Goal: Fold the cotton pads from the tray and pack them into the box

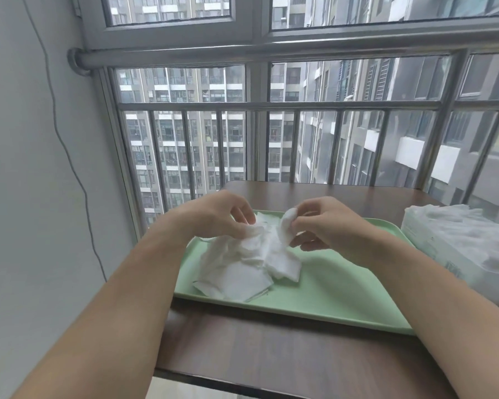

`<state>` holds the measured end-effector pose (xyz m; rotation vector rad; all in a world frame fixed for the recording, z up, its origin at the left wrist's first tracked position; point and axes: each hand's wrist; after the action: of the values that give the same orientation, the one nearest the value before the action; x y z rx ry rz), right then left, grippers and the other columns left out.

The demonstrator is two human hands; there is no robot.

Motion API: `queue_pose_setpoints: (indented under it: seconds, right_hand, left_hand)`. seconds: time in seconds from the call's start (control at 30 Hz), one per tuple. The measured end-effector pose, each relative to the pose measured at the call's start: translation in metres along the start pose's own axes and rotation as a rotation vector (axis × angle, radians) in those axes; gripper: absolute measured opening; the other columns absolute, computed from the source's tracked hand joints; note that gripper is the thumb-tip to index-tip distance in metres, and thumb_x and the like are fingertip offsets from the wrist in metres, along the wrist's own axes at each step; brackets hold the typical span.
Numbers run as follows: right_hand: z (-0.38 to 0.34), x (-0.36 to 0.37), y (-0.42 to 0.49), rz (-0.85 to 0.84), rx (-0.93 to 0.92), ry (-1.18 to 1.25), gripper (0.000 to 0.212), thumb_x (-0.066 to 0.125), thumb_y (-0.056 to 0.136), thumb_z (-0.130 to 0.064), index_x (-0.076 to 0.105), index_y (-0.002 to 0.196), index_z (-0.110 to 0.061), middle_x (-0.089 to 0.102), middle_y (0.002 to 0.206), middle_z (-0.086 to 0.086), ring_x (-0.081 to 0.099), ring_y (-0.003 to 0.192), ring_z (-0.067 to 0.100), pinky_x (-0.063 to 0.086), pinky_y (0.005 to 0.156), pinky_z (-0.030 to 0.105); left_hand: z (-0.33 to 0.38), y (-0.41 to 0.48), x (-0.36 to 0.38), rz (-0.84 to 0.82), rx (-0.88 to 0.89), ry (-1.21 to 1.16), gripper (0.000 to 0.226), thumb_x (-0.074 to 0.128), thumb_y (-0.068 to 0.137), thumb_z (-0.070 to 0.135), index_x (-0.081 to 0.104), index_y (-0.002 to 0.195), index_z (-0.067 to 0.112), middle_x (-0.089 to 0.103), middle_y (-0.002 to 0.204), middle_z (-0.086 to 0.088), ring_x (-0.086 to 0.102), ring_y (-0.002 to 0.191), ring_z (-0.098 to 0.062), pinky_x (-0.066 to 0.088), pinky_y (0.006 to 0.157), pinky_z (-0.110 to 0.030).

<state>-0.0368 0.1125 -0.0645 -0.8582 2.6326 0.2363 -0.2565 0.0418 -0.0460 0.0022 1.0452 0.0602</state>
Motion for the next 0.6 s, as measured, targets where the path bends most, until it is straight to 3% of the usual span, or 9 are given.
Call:
queue_pose_setpoints:
  seconds: [0.13, 0.23, 0.37, 0.47, 0.6]
  right_hand:
    - [0.000, 0.004, 0.000, -0.019, 0.154, 0.043, 0.021, 0.054, 0.095, -0.008, 0.063, 0.109, 0.005, 0.067, 0.097, 0.012, 0.077, 0.081, 0.030, 0.059, 0.080, 0.040]
    - [-0.002, 0.004, 0.000, 0.013, 0.193, 0.149, 0.026, 0.063, 0.094, -0.020, 0.060, 0.112, -0.002, 0.059, 0.092, 0.004, 0.076, 0.079, 0.032, 0.059, 0.084, 0.044]
    - [0.003, 0.003, -0.001, 0.018, 0.081, -0.076, 0.016, 0.069, 0.092, -0.017, 0.071, 0.104, -0.007, 0.075, 0.101, 0.011, 0.075, 0.075, 0.017, 0.058, 0.073, 0.034]
    - [0.003, -0.001, 0.002, 0.135, -0.034, -0.048, 0.012, 0.068, 0.091, -0.013, 0.070, 0.102, -0.007, 0.075, 0.100, 0.012, 0.070, 0.076, 0.015, 0.056, 0.074, 0.031]
    - [-0.002, -0.005, 0.003, 0.242, -0.204, 0.216, 0.017, 0.072, 0.089, -0.007, 0.067, 0.104, -0.002, 0.073, 0.104, 0.017, 0.070, 0.091, 0.024, 0.057, 0.087, 0.040]
  left_hand:
    - [0.001, 0.002, 0.005, 0.001, 0.000, 0.004, 0.024, 0.078, 0.086, 0.025, 0.071, 0.108, 0.030, 0.068, 0.102, 0.014, 0.067, 0.090, -0.009, 0.058, 0.087, -0.035]
    - [0.002, 0.002, 0.007, 0.036, 0.013, 0.011, 0.012, 0.076, 0.088, 0.025, 0.074, 0.096, 0.033, 0.068, 0.092, 0.019, 0.066, 0.085, -0.006, 0.055, 0.080, -0.026]
    - [0.003, 0.005, 0.007, 0.168, 0.032, -0.042, 0.010, 0.067, 0.092, 0.018, 0.071, 0.092, 0.027, 0.071, 0.093, 0.008, 0.066, 0.089, -0.011, 0.050, 0.080, -0.023]
    - [0.008, 0.007, 0.006, 0.308, 0.087, -0.217, 0.009, 0.063, 0.096, 0.017, 0.067, 0.090, 0.022, 0.068, 0.092, 0.004, 0.065, 0.086, -0.015, 0.053, 0.072, -0.023]
    - [0.017, 0.002, 0.008, 0.348, 0.125, -0.646, 0.002, 0.067, 0.096, 0.016, 0.069, 0.096, 0.016, 0.073, 0.091, -0.006, 0.075, 0.078, -0.024, 0.061, 0.068, -0.035]
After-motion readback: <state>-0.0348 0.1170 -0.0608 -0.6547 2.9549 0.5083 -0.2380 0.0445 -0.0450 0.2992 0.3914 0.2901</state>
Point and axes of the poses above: each hand's wrist, its own y-axis towards the middle knuckle, its own x-axis out of the palm, z = x × y
